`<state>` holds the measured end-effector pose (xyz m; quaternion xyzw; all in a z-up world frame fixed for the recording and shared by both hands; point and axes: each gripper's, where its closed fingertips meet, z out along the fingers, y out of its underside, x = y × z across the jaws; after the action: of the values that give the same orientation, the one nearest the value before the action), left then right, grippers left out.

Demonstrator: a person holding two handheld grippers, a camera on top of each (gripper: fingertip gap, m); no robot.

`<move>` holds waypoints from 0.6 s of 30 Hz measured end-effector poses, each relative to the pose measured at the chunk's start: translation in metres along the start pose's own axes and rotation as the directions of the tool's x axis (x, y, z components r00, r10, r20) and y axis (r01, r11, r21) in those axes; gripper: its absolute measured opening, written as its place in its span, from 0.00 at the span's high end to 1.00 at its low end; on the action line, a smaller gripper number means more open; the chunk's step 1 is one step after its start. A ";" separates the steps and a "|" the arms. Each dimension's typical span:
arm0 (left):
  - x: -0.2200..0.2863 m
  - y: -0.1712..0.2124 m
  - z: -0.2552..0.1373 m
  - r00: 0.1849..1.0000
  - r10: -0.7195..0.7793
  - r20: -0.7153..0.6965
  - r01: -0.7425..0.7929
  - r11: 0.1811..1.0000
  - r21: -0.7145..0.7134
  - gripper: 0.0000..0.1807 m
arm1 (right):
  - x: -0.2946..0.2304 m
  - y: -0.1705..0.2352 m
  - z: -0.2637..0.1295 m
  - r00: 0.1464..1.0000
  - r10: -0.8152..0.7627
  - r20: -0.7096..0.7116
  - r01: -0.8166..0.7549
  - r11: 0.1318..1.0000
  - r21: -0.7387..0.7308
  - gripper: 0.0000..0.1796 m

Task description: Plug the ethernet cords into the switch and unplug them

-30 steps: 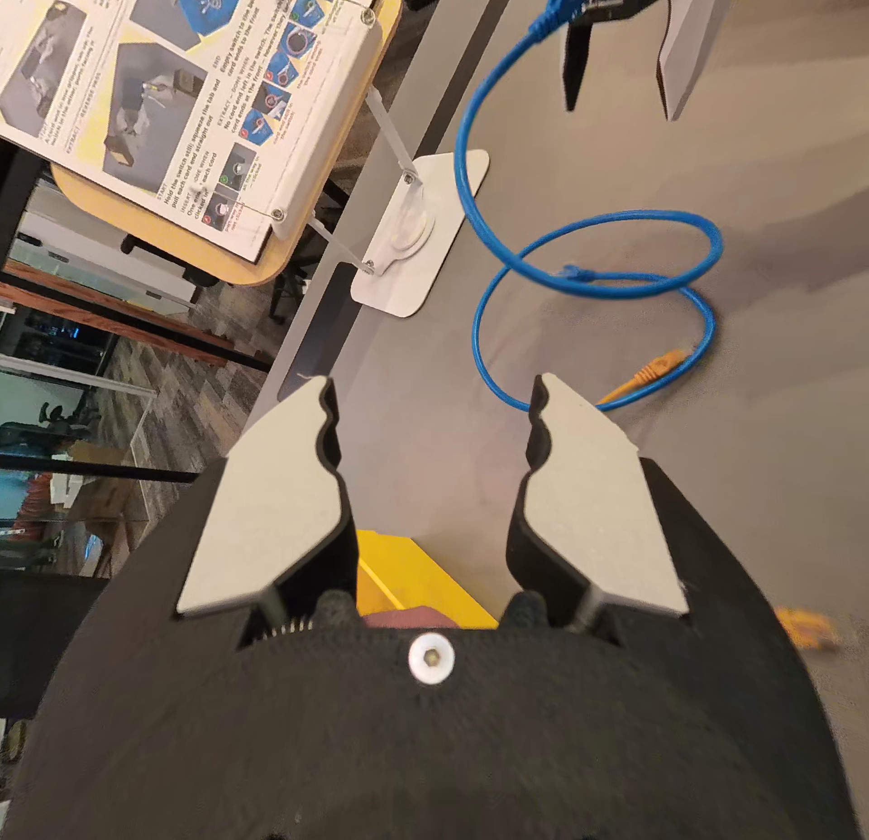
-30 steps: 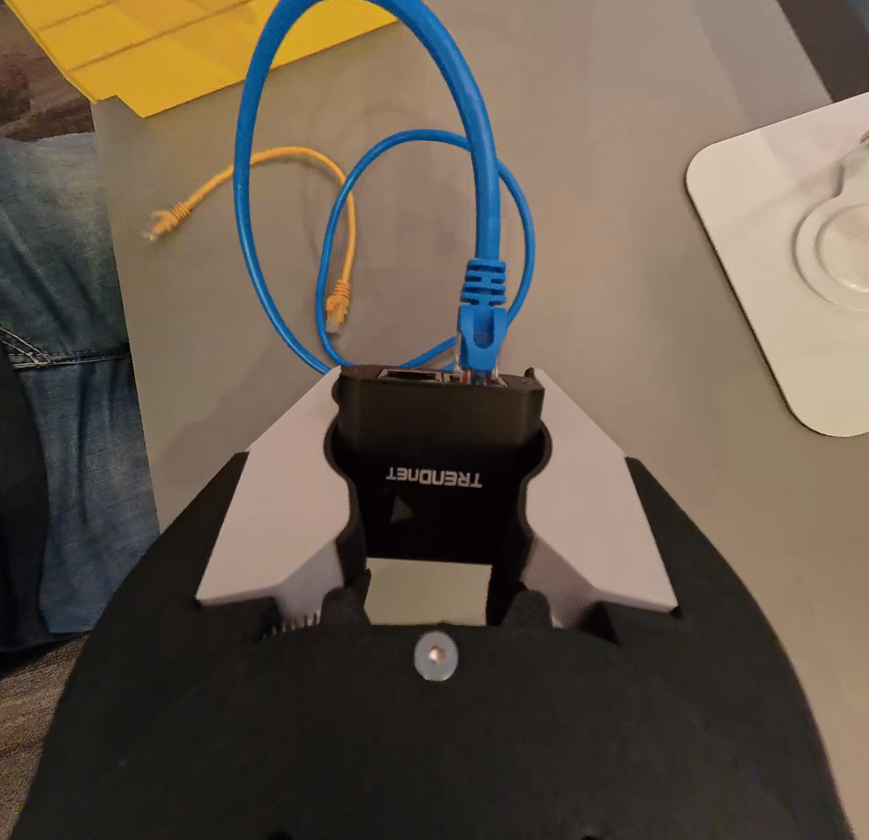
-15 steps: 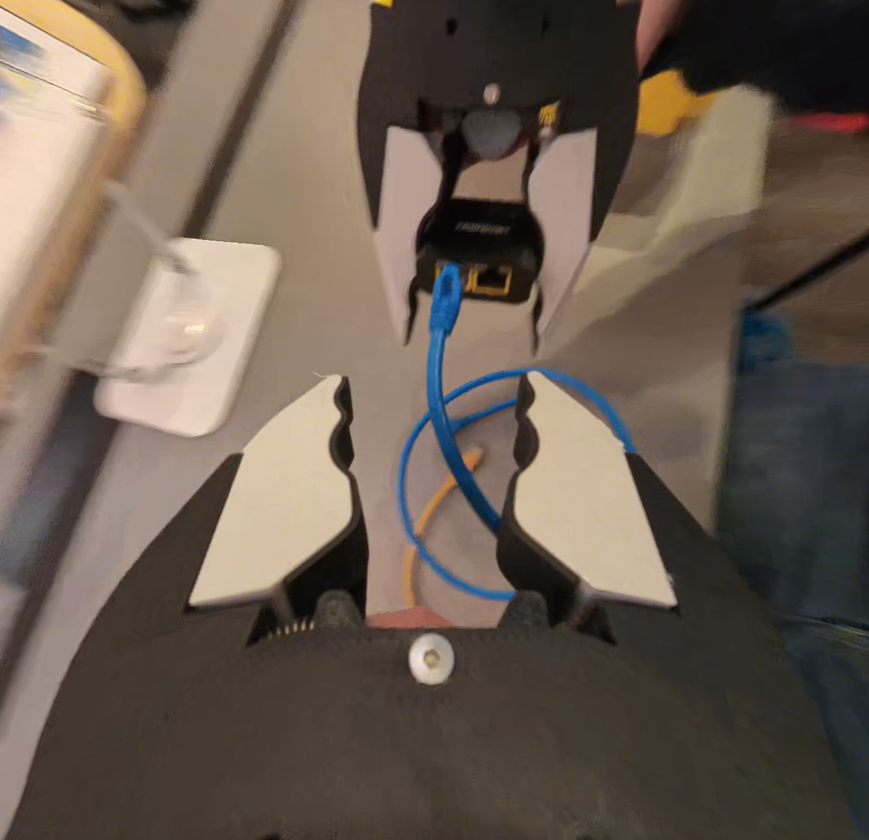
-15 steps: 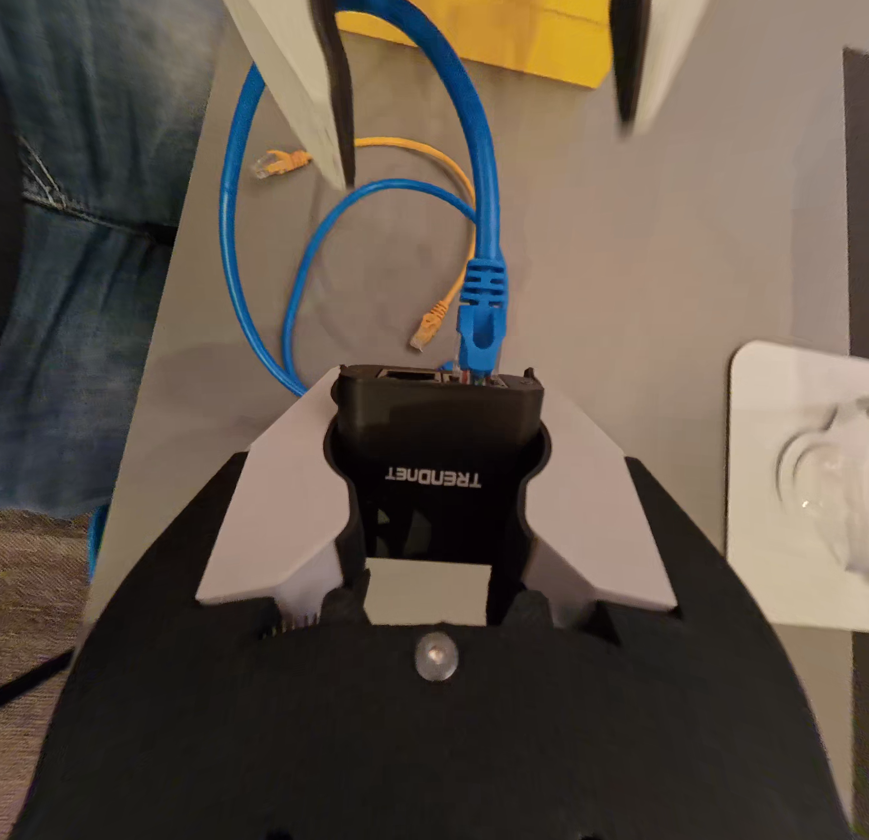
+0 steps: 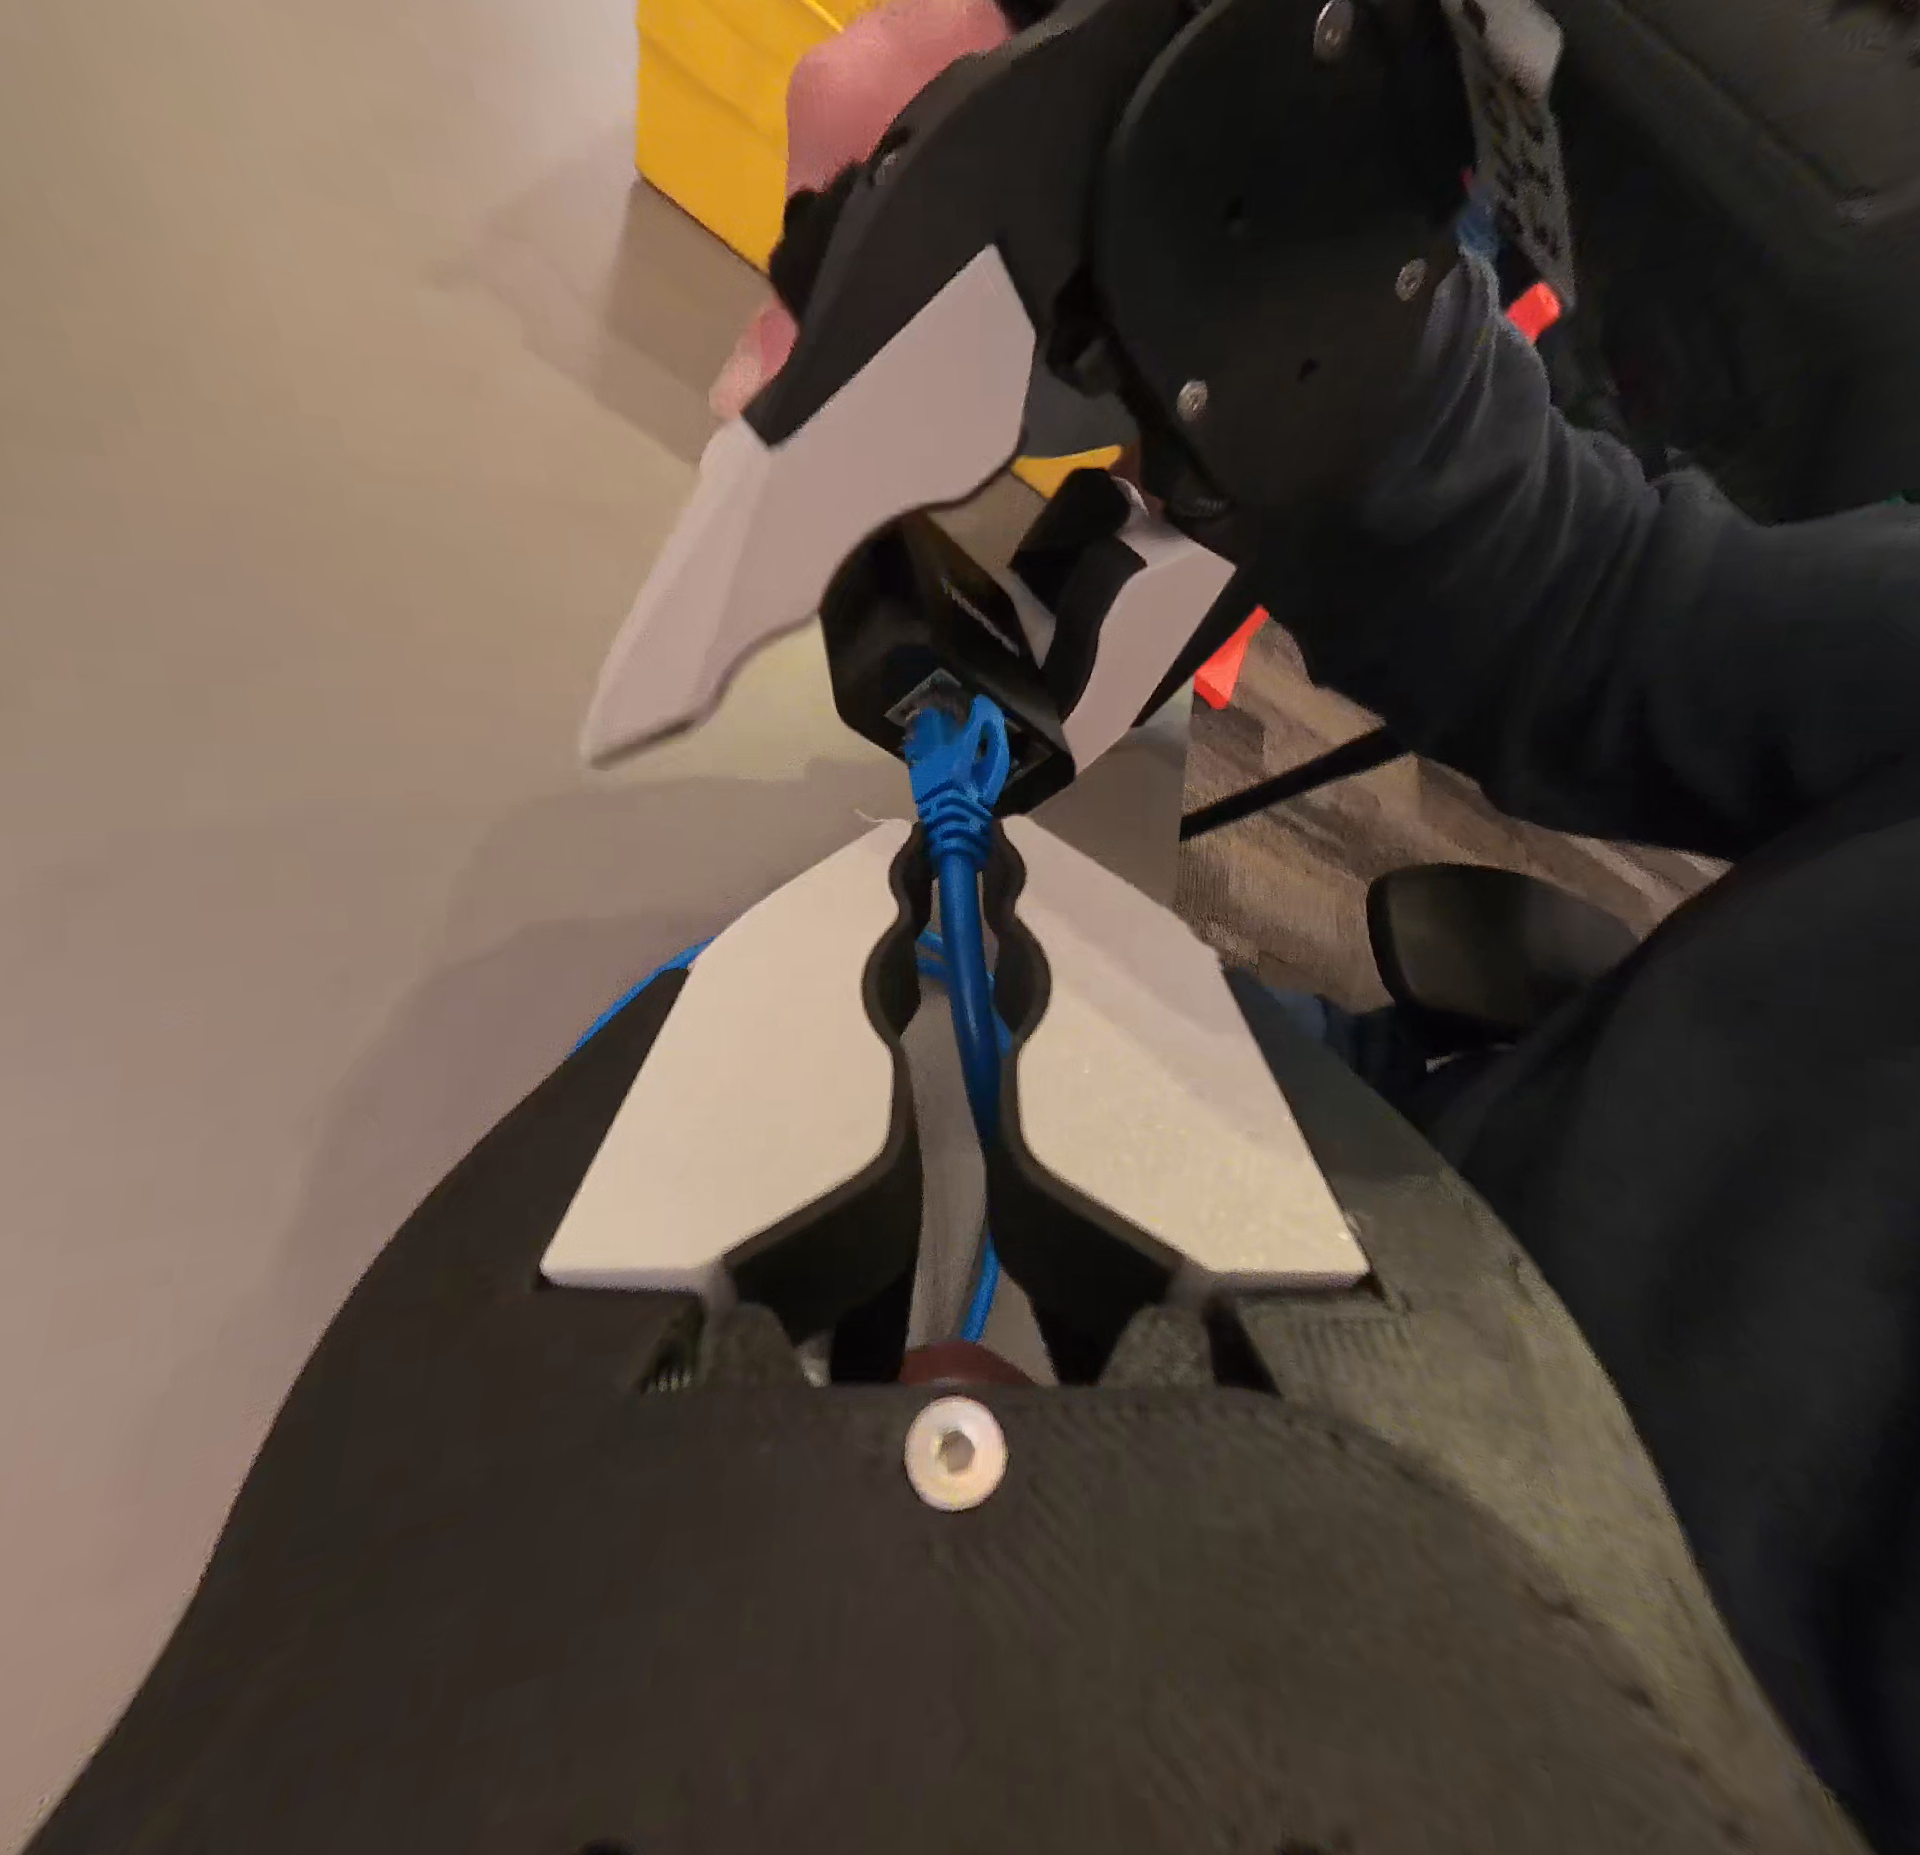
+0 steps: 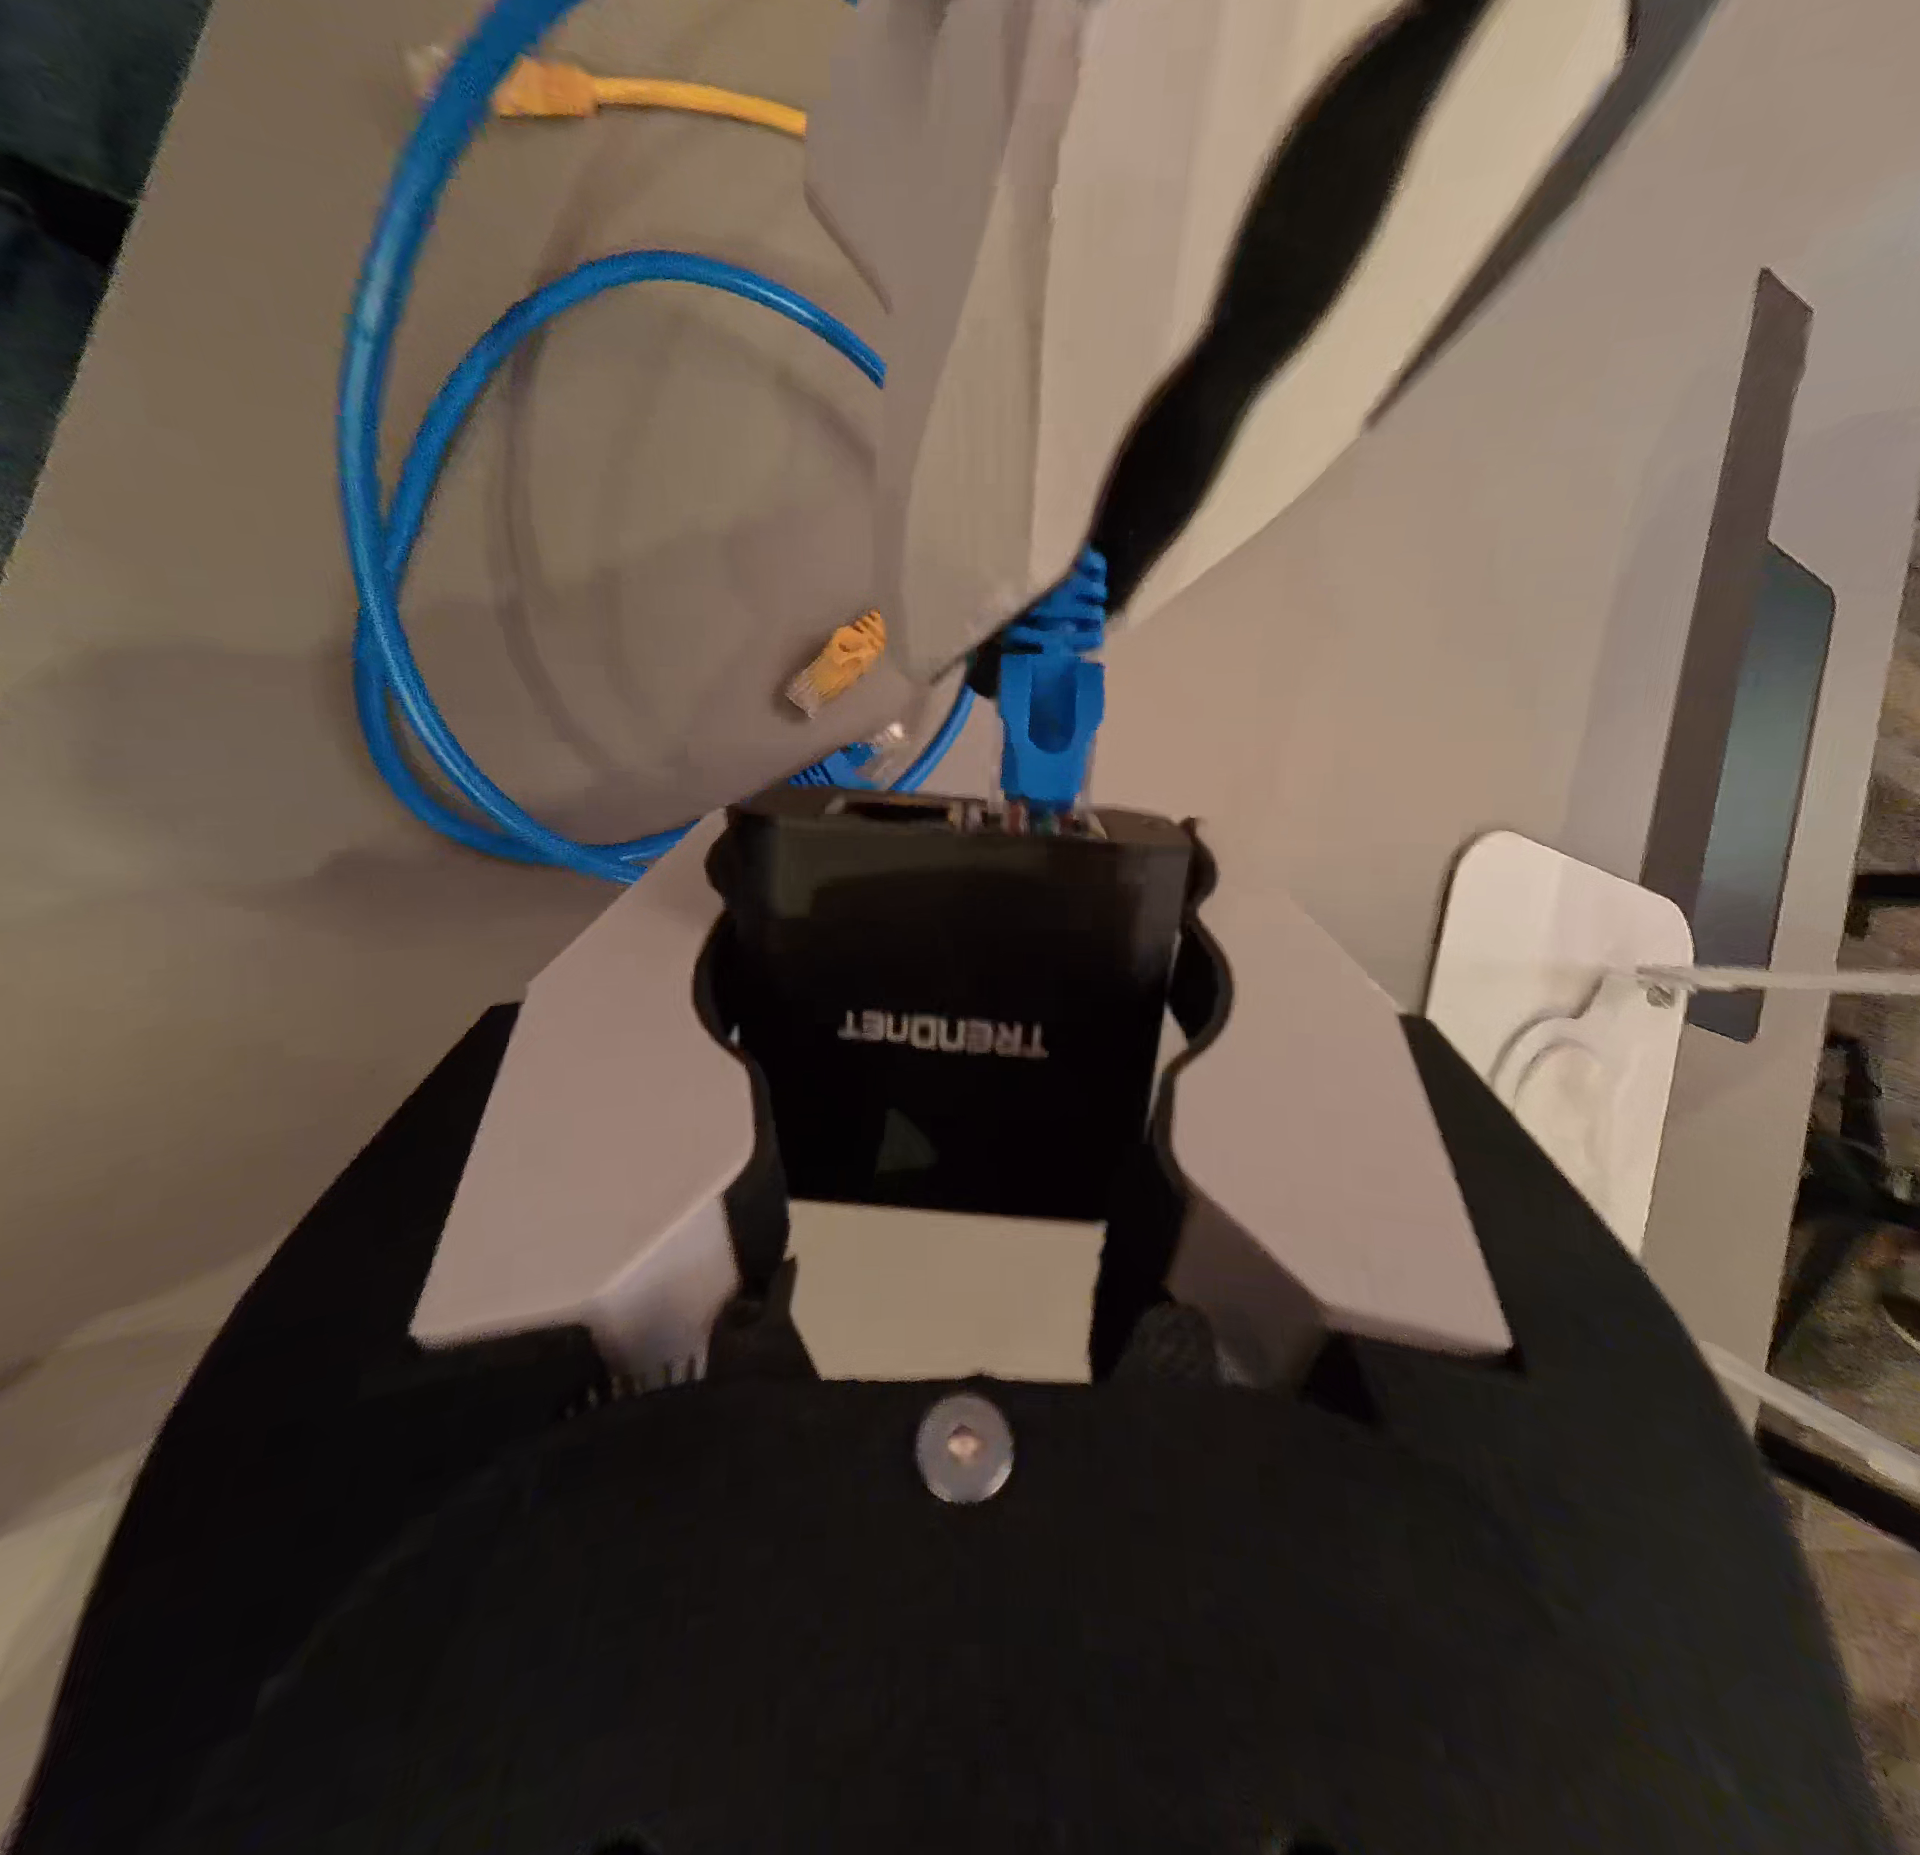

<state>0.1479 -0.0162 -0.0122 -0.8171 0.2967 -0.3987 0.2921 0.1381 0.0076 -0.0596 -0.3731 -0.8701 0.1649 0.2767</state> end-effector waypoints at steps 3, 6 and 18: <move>-0.002 -0.008 -0.013 0.999 0.009 0.043 -0.012 0.997 0.076 0.95 | 0.011 0.008 -0.008 0.995 0.089 -0.041 -0.090 0.996 -0.002 0.43; 0.001 -0.018 -0.035 0.997 0.006 0.072 -0.018 0.986 0.164 0.95 | 0.016 0.012 -0.023 0.980 0.188 -0.058 -0.185 0.981 0.052 0.47; 0.052 -0.027 -0.091 0.991 0.101 0.088 -0.123 0.947 0.295 0.95 | 0.024 -0.002 0.047 0.793 0.553 0.254 -0.605 0.765 0.221 0.73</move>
<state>0.1061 -0.0580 0.0781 -0.7588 0.2680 -0.3924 0.4454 0.0958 0.0203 -0.0873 -0.5633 -0.6982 0.4004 0.1867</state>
